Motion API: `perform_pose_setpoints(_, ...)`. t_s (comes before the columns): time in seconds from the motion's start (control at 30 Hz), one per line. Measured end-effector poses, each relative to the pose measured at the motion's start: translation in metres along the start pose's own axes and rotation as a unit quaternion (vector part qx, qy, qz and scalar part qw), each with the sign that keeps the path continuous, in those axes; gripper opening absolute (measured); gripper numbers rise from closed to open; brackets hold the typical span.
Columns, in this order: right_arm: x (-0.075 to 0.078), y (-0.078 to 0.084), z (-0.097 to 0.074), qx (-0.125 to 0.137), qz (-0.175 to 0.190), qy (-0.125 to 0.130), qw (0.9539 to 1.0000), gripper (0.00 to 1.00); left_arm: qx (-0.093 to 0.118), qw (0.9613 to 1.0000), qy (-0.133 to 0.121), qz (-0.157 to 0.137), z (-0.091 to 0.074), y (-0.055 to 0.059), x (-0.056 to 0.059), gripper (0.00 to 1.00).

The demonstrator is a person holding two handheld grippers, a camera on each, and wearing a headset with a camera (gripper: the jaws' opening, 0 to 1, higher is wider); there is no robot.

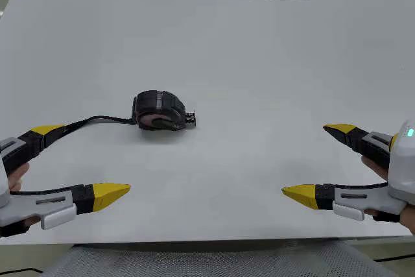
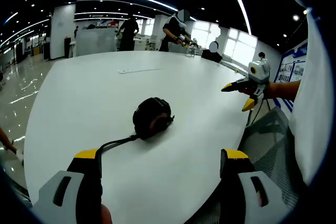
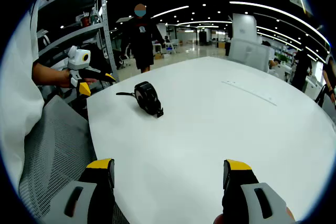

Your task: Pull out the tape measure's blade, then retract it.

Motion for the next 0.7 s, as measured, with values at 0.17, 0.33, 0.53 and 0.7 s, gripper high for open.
perform_pose_setpoints(0.17, 0.0003, -0.0001, -0.0001, 0.001, 0.001, 0.001, 1.0000, 0.86, -0.001, 1.0000, 0.000, 0.003, -0.0003, 0.0002, -0.0003, 0.92)
perform_pose_setpoints(0.33, -0.0001, 0.0003, 0.0000, 0.000, 0.002, 0.001, 1.0000, 0.85, 0.001, 1.0000, 0.000, 0.004, -0.0002, -0.0007, -0.0001, 0.92)
perform_pose_setpoints(0.53, -0.0010, -0.0003, 0.0012, 0.000, 0.001, 0.000, 1.0000, 0.85, 0.001, 1.0000, 0.000, 0.003, -0.0010, -0.0005, -0.0004, 0.91)
perform_pose_setpoints(0.7, -0.0006, -0.0026, 0.0072, 0.000, -0.003, -0.007, 1.0000, 0.85, 0.000, 1.0000, 0.008, 0.005, 0.0030, -0.0020, -0.0006, 0.92)
Point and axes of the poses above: the centre of the closed fingertips' face, and the gripper's own axes: z roughly forward along the fingers, x roughly to its right, y roughly out of its underside, the point moved 5 cm from there along -z, roughly backward along the fingers, and after that the axes turned 14 degrees about x, right-handed, at the moved point
